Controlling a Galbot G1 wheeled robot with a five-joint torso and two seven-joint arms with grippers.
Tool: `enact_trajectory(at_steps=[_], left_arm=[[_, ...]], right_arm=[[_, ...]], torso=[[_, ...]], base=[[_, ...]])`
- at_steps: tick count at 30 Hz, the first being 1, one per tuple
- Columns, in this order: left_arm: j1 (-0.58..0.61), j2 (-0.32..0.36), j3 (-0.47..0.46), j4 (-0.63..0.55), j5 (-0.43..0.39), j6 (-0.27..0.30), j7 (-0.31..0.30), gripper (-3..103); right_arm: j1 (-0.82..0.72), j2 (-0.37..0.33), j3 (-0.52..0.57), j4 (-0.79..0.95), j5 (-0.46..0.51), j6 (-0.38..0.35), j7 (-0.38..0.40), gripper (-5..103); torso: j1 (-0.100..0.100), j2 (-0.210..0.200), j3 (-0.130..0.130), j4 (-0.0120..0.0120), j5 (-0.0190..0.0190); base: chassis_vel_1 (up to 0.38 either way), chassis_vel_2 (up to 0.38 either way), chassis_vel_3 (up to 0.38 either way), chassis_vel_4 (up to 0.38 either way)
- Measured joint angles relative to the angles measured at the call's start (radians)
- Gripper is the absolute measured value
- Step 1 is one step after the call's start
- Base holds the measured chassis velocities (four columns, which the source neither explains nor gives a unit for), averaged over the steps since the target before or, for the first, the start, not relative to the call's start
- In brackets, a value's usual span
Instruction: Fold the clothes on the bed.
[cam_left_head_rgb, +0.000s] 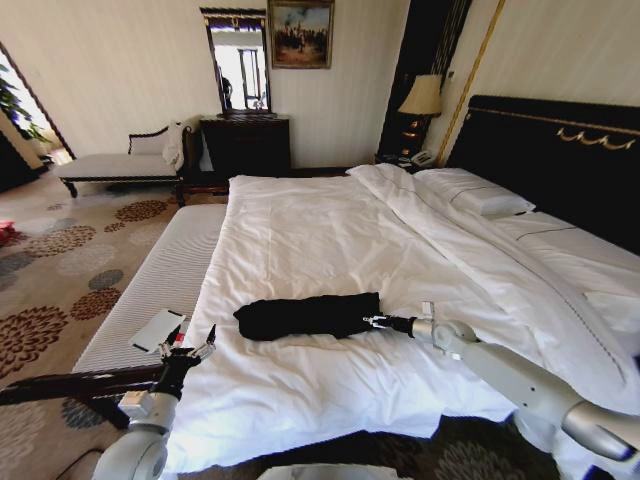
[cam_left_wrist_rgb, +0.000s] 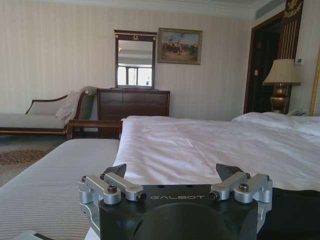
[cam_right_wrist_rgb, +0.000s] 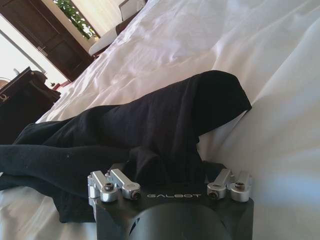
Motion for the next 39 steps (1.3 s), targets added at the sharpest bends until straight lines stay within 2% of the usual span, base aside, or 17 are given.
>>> enact_trajectory(at_steps=[2, 5, 8, 9, 11, 14, 15, 18, 19, 22, 34, 39], left_arm=[[0.0, 0.0, 0.0, 0.0, 0.0, 0.0, 0.0, 100], [-0.001, 0.0, 0.001, 0.0, -0.001, 0.0, 0.0, 100], [-0.001, 0.001, 0.001, 0.001, -0.001, 0.0, 0.0, 100], [-0.001, 0.001, 0.001, 0.001, -0.001, 0.001, 0.0, 100], [-0.001, 0.001, 0.001, 0.001, -0.001, 0.001, 0.0, 100], [-0.001, 0.001, 0.001, 0.001, -0.001, 0.001, 0.0, 100], [-0.001, 0.001, 0.001, 0.001, -0.001, 0.001, 0.0, 100], [-0.001, 0.001, 0.001, 0.001, -0.001, 0.002, -0.001, 100], [-0.001, 0.001, 0.001, 0.001, -0.001, 0.002, -0.001, 100], [-0.001, 0.001, 0.001, 0.001, -0.001, 0.002, -0.001, 100], [-0.001, 0.001, 0.001, 0.001, -0.001, 0.002, -0.002, 100], [-0.001, 0.001, 0.001, 0.002, -0.001, 0.002, -0.002, 100]], right_arm=[[-0.003, 0.001, 0.003, 0.0, -0.002, 0.002, 0.001, 82], [-0.014, -0.003, 0.016, 0.014, -0.005, 0.002, 0.002, 65], [-0.018, -0.007, 0.021, 0.023, -0.005, 0.002, 0.002, 60], [-0.021, -0.01, 0.025, 0.029, -0.005, 0.002, 0.004, 48], [-0.022, -0.011, 0.026, 0.032, -0.005, 0.002, 0.005, 48], [-0.026, -0.013, 0.032, 0.039, -0.006, 0.0, 0.008, 33], [-0.026, -0.013, 0.032, 0.039, -0.006, 0.0, 0.008, 33], [-0.03, -0.015, 0.033, 0.044, -0.006, 0.0, 0.01, 16], [-0.03, -0.015, 0.033, 0.044, -0.006, 0.0, 0.01, 16], [-0.038, -0.02, 0.034, 0.051, -0.014, 0.0, 0.011, 8], [-0.062, -0.031, 0.084, 0.088, -0.014, 0.005, 0.029, 7], [-0.095, -0.063, 0.138, 0.114, -0.011, 0.007, 0.037, 7]], torso=[[0.0, 0.0, 0.0, 0.0, 0.0001], [0.0, 0.0, 0.0, 0.0001, 0.0001], [0.0, 0.0, 0.0, 0.0001, 0.0001], [0.0, 0.0, 0.0, 0.0001, 0.0001], [0.0, 0.0, 0.0, 0.0001, 0.0001], [0.0, 0.0, 0.0, 0.0002, 0.0001], [0.0, 0.0, 0.0, 0.0002, 0.0001], [0.0, 0.0, 0.0, 0.0003, 0.0002], [0.0, 0.0, 0.0, 0.0003, 0.0002], [0.0, 0.0, 0.0, 0.0002, 0.0001], [0.0, 0.0, 0.0, 0.0002, 0.0001], [0.0, 0.0, 0.0, 0.0002, 0.0]], base=[[0.0, 0.0, 0.0, 0.0], [0.0, 0.0, 0.0, 0.0], [0.0, 0.0, 0.0, 0.0], [0.0, 0.0, 0.0, 0.0], [0.0, 0.0, 0.0, 0.0], [0.0, 0.0, 0.0, 0.0], [0.0, 0.0, 0.0, 0.0], [0.0, 0.0, 0.0, 0.0], [0.0, 0.0, 0.0, 0.0], [0.0, 0.0, 0.0, 0.0], [0.0, 0.0, 0.0, 0.0], [0.0, 0.0, 0.0, 0.0]])
